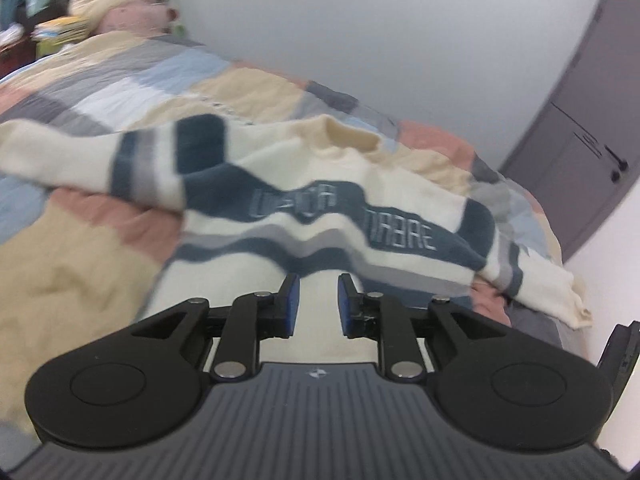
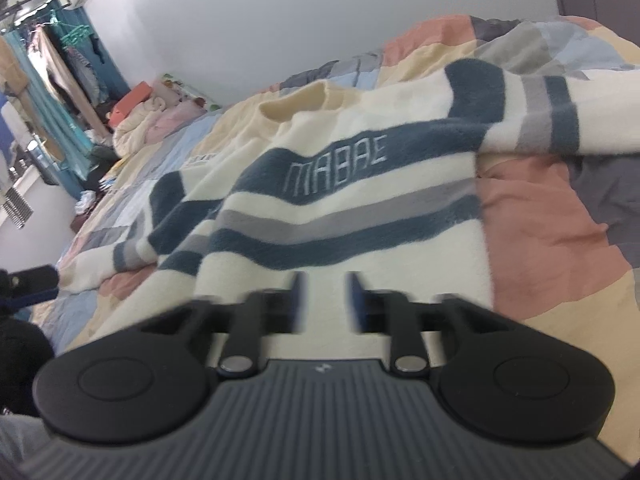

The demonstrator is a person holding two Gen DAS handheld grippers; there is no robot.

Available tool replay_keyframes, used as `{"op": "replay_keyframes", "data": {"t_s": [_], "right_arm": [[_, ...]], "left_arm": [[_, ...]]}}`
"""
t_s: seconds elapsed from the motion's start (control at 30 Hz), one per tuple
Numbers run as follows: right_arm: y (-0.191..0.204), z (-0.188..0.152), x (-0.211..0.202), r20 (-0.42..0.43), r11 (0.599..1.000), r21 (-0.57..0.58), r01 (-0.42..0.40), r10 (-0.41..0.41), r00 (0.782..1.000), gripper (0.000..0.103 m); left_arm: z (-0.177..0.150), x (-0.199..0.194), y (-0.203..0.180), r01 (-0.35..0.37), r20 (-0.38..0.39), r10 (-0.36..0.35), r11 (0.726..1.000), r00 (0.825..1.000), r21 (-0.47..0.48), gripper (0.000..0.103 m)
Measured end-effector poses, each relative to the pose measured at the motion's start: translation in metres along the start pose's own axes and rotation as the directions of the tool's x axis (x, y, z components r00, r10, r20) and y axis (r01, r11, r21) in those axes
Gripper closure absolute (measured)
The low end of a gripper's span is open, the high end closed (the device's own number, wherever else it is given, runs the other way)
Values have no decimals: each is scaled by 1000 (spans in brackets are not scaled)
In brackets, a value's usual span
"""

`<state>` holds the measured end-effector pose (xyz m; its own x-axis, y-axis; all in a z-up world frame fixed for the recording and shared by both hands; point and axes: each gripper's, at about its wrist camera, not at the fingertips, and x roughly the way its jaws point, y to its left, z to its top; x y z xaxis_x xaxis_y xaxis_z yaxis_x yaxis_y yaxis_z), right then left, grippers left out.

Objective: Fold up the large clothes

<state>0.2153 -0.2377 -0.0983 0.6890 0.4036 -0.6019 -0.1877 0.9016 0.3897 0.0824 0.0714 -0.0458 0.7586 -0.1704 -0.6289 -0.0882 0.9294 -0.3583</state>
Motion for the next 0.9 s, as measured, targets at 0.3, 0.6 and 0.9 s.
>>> {"op": "replay_keyframes", "data": {"t_s": [0.3,0.6,0.9], "right_arm": [[-17,3,21,-20,998,55,40,-39,999,40],[-5,12,53,-18,997,-47,65,-65,998,57],[-10,11,110,-72,987,-103,120,-128,989,64]], "left_arm": [[-9,94,-18,14,-13,-13,991,1000,129,78],[-29,159,-1,34,-90,-18,982,996,188,78],[-31,195,19,60,-180,-40,992,983,109,78]]}}
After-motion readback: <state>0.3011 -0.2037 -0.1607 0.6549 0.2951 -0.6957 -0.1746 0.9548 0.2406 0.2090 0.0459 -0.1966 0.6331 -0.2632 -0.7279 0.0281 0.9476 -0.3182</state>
